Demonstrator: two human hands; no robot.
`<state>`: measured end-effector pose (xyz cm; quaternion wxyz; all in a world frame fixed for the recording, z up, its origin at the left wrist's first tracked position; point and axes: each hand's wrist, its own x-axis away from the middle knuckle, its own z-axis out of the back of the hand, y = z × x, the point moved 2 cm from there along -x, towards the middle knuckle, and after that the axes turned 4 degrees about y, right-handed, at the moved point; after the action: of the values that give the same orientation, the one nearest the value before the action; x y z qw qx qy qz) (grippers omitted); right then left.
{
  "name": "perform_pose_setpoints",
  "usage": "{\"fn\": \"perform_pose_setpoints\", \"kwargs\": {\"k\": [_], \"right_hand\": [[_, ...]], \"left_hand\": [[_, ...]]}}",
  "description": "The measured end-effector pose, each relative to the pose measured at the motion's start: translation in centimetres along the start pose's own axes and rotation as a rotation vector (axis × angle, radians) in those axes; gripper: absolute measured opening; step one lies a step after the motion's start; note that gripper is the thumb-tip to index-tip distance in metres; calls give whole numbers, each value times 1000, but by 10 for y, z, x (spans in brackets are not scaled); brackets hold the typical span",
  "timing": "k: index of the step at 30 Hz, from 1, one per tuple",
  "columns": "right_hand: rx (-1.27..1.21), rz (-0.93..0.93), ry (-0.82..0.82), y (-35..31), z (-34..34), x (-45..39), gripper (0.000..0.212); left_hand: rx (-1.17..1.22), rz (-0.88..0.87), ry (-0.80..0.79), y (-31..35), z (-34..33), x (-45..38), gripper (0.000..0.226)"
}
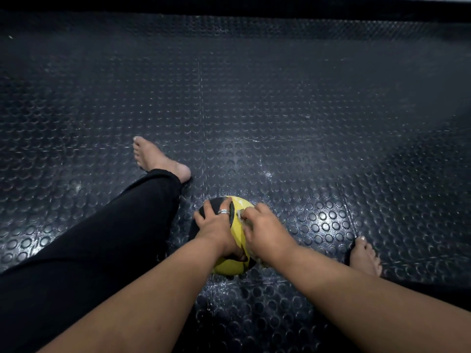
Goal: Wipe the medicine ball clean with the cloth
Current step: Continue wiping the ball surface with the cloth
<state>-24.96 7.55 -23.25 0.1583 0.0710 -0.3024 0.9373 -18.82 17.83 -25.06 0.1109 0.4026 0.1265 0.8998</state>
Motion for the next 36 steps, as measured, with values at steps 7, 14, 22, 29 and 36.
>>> {"fn": "perform_pose_setpoints", "kwargs": {"k": [7, 14, 22, 29, 36], "right_hand": [[-83, -20, 12, 3, -1, 6, 25], [-24, -60, -81, 17, 18, -8, 30], [-18, -61, -107, 21, 17, -9, 31], [37, -83, -91, 19, 10, -9, 42], [37, -62, -86, 23, 7, -22, 48]], "left_hand": [[-19, 19, -2, 9, 5, 1, 137], [-39, 8, 6, 19, 8, -4, 138], [34, -68, 131, 12, -5, 11, 122], [26, -47, 150, 13, 3, 3, 111], [-31, -62, 218, 16, 7, -1, 95]]}}
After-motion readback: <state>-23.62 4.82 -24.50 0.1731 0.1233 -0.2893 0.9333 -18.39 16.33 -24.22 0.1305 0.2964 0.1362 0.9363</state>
